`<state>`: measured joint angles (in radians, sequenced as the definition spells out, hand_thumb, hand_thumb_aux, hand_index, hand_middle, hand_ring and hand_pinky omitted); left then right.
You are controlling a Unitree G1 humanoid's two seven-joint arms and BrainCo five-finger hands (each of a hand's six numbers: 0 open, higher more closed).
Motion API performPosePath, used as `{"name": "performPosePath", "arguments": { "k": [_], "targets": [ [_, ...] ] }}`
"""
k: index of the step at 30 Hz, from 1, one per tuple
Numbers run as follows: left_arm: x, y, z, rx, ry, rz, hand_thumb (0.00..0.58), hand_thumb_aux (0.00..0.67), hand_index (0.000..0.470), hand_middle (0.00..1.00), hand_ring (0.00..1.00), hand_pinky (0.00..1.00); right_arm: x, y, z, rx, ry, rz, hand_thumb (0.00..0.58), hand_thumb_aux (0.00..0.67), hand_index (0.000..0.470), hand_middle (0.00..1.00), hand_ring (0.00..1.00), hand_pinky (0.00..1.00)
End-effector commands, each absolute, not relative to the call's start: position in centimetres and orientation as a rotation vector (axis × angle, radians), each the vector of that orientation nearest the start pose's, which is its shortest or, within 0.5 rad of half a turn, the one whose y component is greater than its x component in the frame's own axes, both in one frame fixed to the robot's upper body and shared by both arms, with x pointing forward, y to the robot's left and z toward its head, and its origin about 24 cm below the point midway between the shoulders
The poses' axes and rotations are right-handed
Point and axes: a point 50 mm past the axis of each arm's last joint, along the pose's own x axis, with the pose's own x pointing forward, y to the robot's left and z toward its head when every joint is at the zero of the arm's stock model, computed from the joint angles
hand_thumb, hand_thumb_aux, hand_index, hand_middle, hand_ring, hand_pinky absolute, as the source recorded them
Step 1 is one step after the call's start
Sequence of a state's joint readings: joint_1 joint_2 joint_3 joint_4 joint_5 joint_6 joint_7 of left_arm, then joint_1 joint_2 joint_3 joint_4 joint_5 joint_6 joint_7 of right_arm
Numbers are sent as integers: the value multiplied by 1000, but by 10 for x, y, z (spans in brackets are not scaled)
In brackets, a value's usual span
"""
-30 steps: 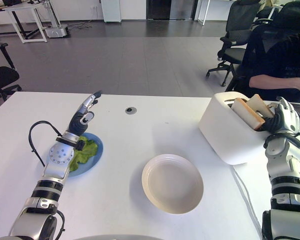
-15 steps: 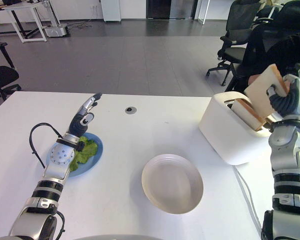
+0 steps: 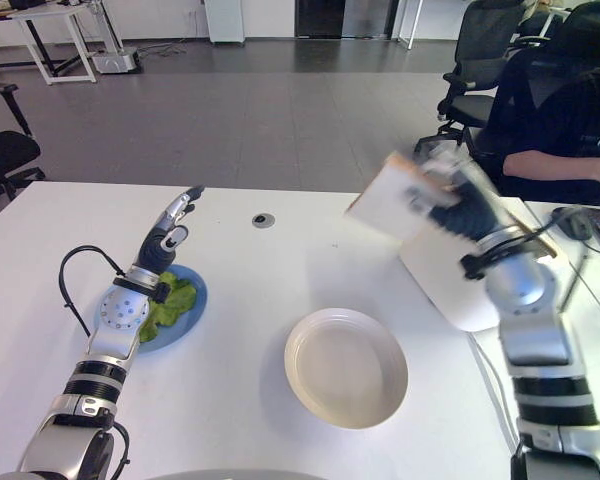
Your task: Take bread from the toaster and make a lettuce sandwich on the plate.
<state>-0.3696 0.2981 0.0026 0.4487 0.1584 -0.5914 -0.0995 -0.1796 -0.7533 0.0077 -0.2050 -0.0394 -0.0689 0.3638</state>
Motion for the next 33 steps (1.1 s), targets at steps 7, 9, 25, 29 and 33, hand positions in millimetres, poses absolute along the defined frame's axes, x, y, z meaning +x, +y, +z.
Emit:
{"name": "performPosePath", "arguments": {
  "k": [7, 9, 25, 29, 33],
  "targets": [
    [312, 175, 103, 491, -484, -242, 0, 0, 0, 0, 0, 0, 251, -206, 106, -819, 37, 760, 580, 670, 470, 0, 0, 0],
    [312, 175, 103, 491, -485, -242, 0, 0, 0, 0, 0, 0, 248, -208, 101, -803, 76, 779, 580, 670, 470, 0, 0, 0],
    [312, 176, 103, 492, -481, -239, 0, 0, 0, 0, 0, 0, 225, -220, 91, -760, 210, 881, 580, 670, 470, 0, 0, 0],
    [312, 177, 103, 493, -480, -236, 0, 0, 0, 0, 0, 0, 225, -225, 80, -812, 258, 877, 580, 670, 470, 0, 0, 0],
    [312, 177, 103, 499, -477, -238, 0, 0, 0, 0, 0, 0, 229, -226, 86, -819, 214, 830, 0, 0, 0, 0, 0, 0]
  ]
}}
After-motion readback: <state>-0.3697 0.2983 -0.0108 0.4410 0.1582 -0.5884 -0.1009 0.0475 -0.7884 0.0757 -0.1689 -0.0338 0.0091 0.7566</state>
